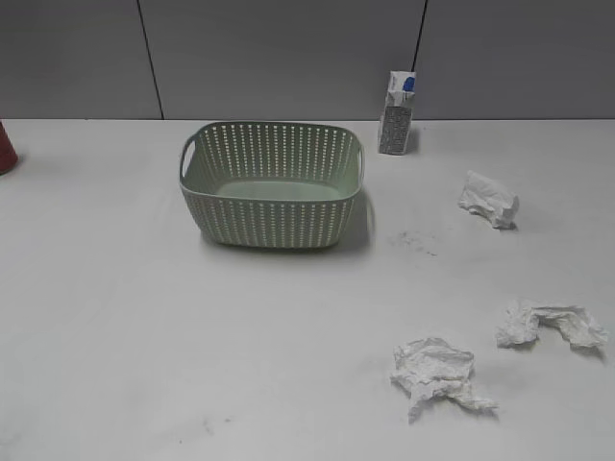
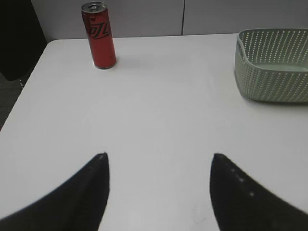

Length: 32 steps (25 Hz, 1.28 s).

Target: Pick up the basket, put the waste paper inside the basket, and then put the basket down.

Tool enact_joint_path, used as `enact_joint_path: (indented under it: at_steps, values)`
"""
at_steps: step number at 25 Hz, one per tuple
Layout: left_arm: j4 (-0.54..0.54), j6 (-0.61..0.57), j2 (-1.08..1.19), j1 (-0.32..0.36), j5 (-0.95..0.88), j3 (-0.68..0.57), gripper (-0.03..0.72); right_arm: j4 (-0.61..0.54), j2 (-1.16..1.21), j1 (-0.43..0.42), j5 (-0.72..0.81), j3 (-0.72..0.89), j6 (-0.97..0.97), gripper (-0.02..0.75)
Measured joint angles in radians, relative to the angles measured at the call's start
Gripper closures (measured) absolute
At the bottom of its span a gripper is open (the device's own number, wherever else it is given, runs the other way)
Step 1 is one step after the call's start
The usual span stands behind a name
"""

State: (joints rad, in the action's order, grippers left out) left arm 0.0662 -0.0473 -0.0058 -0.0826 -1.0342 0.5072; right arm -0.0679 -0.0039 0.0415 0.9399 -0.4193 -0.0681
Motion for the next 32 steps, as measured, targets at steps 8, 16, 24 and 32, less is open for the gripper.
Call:
enact_joint_path:
  at_steps: [8, 16, 24, 32]
  values:
    - [0.000, 0.000, 0.000, 0.000, 0.001, 0.000, 0.192, 0.000, 0.000, 0.000, 0.000, 0.000, 0.000, 0.175]
    - [0.027, 0.000, 0.057, 0.000, 0.142, 0.030, 0.192, 0.000, 0.000, 0.000, 0.000, 0.000, 0.000, 0.175]
    - [0.087, 0.000, 0.362, 0.000, 0.388, 0.033, 0.192, 0.000, 0.000, 0.000, 0.000, 0.000, 0.000, 0.175]
    - [0.126, -0.003, 0.685, -0.063, 0.509, 0.060, 0.192, 0.000, 0.000, 0.000, 0.000, 0.000, 0.000, 0.175]
